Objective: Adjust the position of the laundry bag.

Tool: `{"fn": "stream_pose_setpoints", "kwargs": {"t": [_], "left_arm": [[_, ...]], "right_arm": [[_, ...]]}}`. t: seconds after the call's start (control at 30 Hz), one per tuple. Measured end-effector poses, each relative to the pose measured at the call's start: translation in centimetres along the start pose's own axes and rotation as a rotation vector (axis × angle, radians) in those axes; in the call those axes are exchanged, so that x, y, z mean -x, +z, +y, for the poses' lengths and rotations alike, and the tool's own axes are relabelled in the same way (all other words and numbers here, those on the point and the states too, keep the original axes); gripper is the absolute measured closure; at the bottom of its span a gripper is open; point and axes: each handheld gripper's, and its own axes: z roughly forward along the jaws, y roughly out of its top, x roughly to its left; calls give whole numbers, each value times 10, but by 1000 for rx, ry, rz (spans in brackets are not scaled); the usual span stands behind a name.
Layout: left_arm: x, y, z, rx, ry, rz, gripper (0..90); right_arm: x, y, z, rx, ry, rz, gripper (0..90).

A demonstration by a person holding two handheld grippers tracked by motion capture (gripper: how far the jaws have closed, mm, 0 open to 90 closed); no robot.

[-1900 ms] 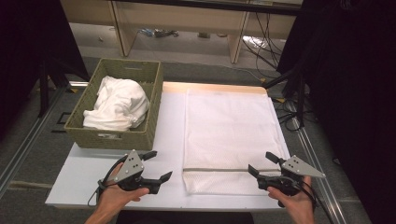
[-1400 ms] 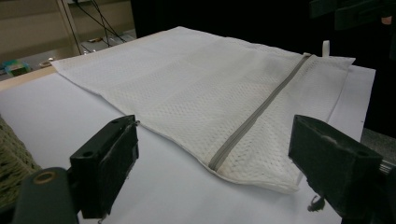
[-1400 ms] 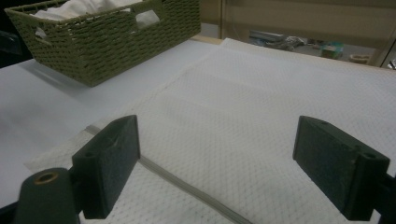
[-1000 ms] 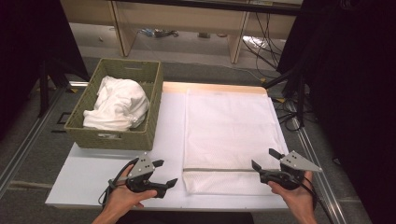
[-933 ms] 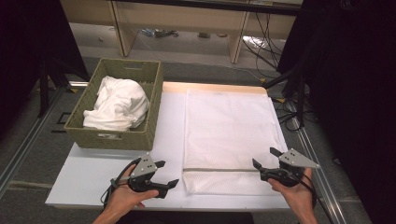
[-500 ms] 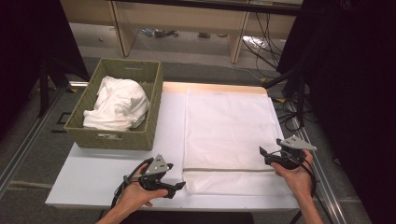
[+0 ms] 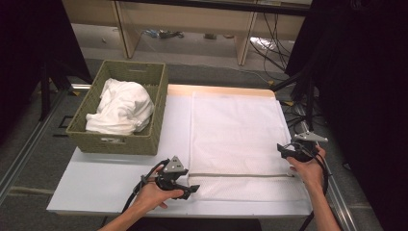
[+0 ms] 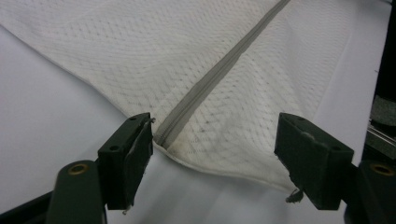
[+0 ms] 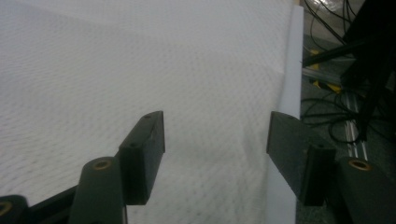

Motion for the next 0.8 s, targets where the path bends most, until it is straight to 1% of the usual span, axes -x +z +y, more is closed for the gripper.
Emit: {"fn": "stream_pose_setpoints", "kwargs": {"t": [0.03, 0.07, 0.1, 0.13, 0.17, 0.2, 0.23, 0.27, 0.3, 0.33, 0.37, 0.4, 0.43, 0.47, 0.5, 0.53, 0.57, 0.6, 0.63, 0.67, 0.7, 0.73, 0.77, 0.8], "left_arm": [[0, 1, 0, -1, 1, 0, 249], [-1, 4, 1, -11, -10, 12, 235], [-2, 5, 1, -23, -27, 2, 219], [-4, 6, 2, -21, 1, 13, 223], [-2, 8, 2, -11, -43, 20, 229], [-3, 9, 2, -13, -41, 30, 224], [-5, 11, 2, -20, -27, 29, 221], [-5, 12, 2, -33, -16, 41, 231], [-6, 12, 2, -59, -21, 69, 226], [-8, 14, 2, -54, -24, 66, 219], [-8, 15, 2, -59, -38, 61, 292], [-9, 16, 2, -64, -38, 46, 292], [-9, 18, 2, -67, -42, 52, 301], [-9, 20, 1, -75, -22, 58, 310], [-7, 21, 2, -77, 12, 78, 328], [-6, 21, 2, -83, 23, 82, 362], [-5, 22, 3, -84, 37, 84, 385], [-5, 21, 3, -83, 41, 84, 460], [-5, 22, 3, -76, 53, 89, 528], [-5, 23, 3, -78, 87, 105, 590], [-5, 23, 3, -77, 93, 101, 630], [-7, 22, 4, -84, 87, 103, 666], [-8, 22, 4, -81, 97, 94, 721], [-7, 21, 4, -79, 88, 85, 745]], "right_arm": [[3, 3, 0, 3, 5, -27, 391], [3, 3, -1, -9, 35, -37, 391], [10, 7, -1, -8, 15, -19, 391], [12, 8, -1, -20, 31, -32, 391], [14, 9, -1, -22, 42, -19, 391], [15, 10, -2, -24, 44, -18, 391], [17, 12, -3, -10, 34, -30, 391], [18, 12, -3, -19, 28, -27, 390], [18, 10, -3, -34, 29, -24, 388], [16, 10, -3, -34, 65, -39, 387], [17, 10, -3, -32, 58, -35, 386], [17, 10, -3, -32, 58, -35, 386], [17, 10, -3, -31, 53, -35, 386], [16, 10, -3, -34, 63, -34, 386], [17, 11, -3, -28, 58, -33, 386], [17, 10, -3, -39, 53, -39, 386], [16, 10, -3, -41, 54, -25, 386], [17, 12, -4, -34, 41, -29, 388], [17, 11, -4, -42, 44, -26, 388], [18, 14, -4, -22, 43, -33, 391], [18, 14, -3, -38, 62, -34, 398], [21, 16, -4, -23, 62, -30, 406], [21, 17, -3, -39, 92, -38, 417], [24, 18, -3, -42, 79, -33, 430]]}}
